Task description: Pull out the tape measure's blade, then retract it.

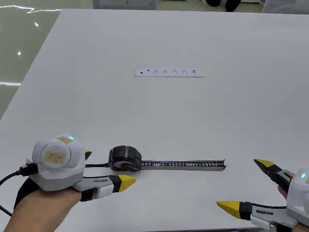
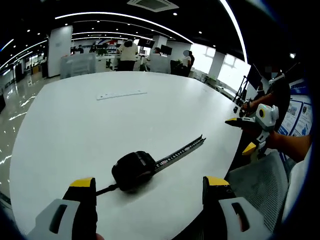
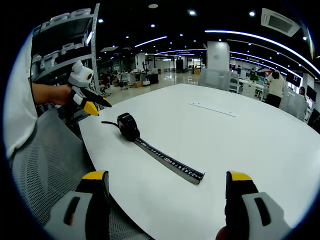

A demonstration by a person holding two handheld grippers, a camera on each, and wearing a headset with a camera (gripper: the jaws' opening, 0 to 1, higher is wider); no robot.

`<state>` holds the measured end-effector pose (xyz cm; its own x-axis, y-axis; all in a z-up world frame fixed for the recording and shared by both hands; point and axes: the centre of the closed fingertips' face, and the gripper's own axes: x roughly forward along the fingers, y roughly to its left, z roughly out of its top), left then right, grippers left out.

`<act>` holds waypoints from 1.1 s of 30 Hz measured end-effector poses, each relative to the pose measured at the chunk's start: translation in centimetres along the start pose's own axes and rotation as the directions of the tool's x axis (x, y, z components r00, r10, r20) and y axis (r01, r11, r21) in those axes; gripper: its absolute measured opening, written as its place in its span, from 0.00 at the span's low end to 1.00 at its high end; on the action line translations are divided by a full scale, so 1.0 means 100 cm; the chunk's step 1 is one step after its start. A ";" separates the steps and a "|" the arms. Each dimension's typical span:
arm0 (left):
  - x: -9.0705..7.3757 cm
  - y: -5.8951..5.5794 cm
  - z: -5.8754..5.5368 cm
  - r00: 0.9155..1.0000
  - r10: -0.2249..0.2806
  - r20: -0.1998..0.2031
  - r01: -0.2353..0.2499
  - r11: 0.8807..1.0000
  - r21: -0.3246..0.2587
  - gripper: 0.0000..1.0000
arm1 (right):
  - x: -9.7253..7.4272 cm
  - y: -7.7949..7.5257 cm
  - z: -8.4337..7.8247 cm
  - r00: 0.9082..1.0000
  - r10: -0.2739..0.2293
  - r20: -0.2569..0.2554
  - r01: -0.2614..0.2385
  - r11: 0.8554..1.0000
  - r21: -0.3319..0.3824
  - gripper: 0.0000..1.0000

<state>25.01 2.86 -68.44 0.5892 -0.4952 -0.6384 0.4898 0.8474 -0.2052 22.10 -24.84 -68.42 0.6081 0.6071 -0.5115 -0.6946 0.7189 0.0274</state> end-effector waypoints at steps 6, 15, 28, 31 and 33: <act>0.010 0.002 -0.004 1.000 0.018 -0.013 -0.019 0.999 -0.040 0.85 | 0.000 -0.001 0.001 1.000 0.000 0.000 0.000 1.000 -0.006 0.93; 0.025 0.000 -0.007 1.000 0.021 -0.014 -0.022 0.995 -0.094 0.85 | 0.003 -0.002 0.002 1.000 0.005 -0.006 -0.005 1.000 -0.022 0.92; 0.045 -0.003 -0.005 0.999 0.049 0.005 -0.048 0.993 -0.105 0.83 | 0.004 -0.007 0.012 1.000 -0.001 0.023 0.002 1.000 -0.028 0.90; 0.051 -0.003 -0.008 0.998 0.059 0.001 -0.059 0.993 -0.101 0.83 | 0.004 -0.009 0.012 0.999 -0.006 0.032 0.007 1.000 -0.028 0.89; 0.053 -0.002 -0.008 0.997 0.077 0.005 -0.076 0.992 -0.100 0.83 | 0.004 -0.009 0.012 0.999 -0.008 0.033 0.009 1.000 -0.027 0.89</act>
<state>27.48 0.22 -72.37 0.6284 -0.4298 -0.6484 0.3770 0.8973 -0.2295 23.43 -24.88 -67.61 0.6260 0.6125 -0.4827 -0.6994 0.7147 -0.0001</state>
